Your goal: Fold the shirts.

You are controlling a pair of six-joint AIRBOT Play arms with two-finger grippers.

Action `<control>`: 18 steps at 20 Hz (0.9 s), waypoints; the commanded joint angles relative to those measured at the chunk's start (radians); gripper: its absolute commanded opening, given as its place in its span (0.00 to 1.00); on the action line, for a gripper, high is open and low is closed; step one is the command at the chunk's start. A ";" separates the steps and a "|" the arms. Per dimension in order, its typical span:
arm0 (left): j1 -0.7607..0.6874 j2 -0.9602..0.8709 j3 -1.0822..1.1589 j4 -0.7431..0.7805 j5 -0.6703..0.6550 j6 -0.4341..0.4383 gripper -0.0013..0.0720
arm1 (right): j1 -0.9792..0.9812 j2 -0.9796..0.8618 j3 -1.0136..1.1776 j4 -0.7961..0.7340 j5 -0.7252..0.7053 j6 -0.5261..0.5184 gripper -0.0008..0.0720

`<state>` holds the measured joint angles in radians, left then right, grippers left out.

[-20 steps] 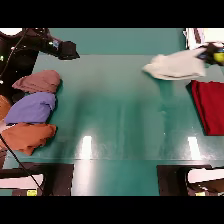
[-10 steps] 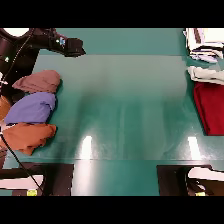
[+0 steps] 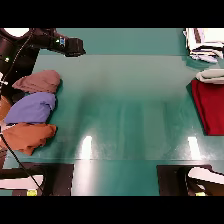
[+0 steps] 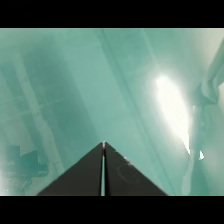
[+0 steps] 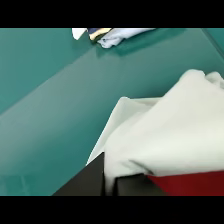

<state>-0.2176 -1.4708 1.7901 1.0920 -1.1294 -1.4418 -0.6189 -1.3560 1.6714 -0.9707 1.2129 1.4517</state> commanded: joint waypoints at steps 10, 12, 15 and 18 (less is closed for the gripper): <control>-0.001 0.000 0.000 0.008 -0.008 0.010 0.05 | -0.256 0.317 -0.550 -0.216 0.135 -0.002 0.22; -0.001 0.000 0.000 0.008 -0.008 0.010 0.05 | -0.277 0.339 -0.620 -0.327 0.138 -0.002 0.85; -0.001 0.000 0.000 0.008 -0.008 0.010 0.05 | -0.301 0.370 -0.634 -0.314 0.154 -0.002 0.91; -0.001 0.000 0.000 0.008 -0.006 0.010 0.05 | -0.208 0.414 -0.572 -0.220 0.129 -0.002 0.91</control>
<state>-0.2176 -1.4708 1.7901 1.0992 -1.1374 -1.4315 -0.8772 -0.9806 1.0786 -1.2369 1.3518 1.4498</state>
